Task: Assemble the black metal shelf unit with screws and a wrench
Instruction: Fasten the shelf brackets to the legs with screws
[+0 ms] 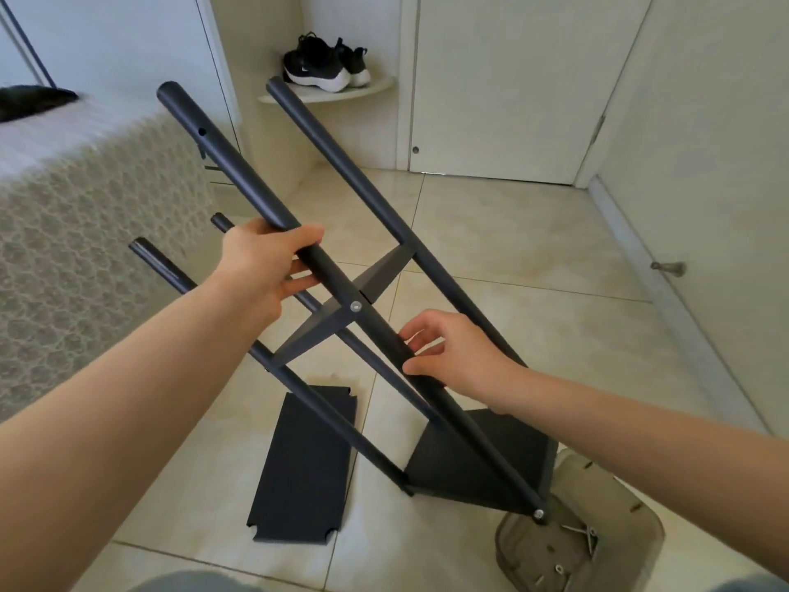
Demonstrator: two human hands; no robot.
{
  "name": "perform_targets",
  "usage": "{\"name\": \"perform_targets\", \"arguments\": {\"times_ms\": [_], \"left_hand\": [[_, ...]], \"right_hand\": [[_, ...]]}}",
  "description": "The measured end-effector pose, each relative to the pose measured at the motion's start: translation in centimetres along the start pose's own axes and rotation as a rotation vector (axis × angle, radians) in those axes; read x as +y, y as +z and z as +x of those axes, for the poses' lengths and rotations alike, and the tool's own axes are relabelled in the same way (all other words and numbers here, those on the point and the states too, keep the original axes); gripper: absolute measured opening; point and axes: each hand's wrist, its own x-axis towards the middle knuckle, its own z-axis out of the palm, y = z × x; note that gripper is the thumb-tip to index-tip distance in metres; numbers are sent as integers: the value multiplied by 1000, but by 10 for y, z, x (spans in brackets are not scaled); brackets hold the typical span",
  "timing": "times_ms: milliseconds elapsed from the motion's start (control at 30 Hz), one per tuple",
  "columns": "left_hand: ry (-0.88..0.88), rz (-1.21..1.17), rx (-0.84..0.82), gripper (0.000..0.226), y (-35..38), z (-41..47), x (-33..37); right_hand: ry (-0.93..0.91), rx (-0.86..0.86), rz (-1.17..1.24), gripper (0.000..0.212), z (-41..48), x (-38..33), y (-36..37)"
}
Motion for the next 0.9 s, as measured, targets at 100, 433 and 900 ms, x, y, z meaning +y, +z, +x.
{"name": "perform_targets", "arguments": {"times_ms": [100, 433, 900], "left_hand": [[-1, 72, -13, 44, 9, 6, 8], [61, 207, -158, 53, 36, -3, 21], [161, 352, -364, 58, 40, -30, 19]], "right_hand": [[-3, 34, 48, 29, 2, 0, 7], [48, 156, 187, 17, -8, 12, -34], [237, 197, 168, 43, -23, 43, -70]]}}
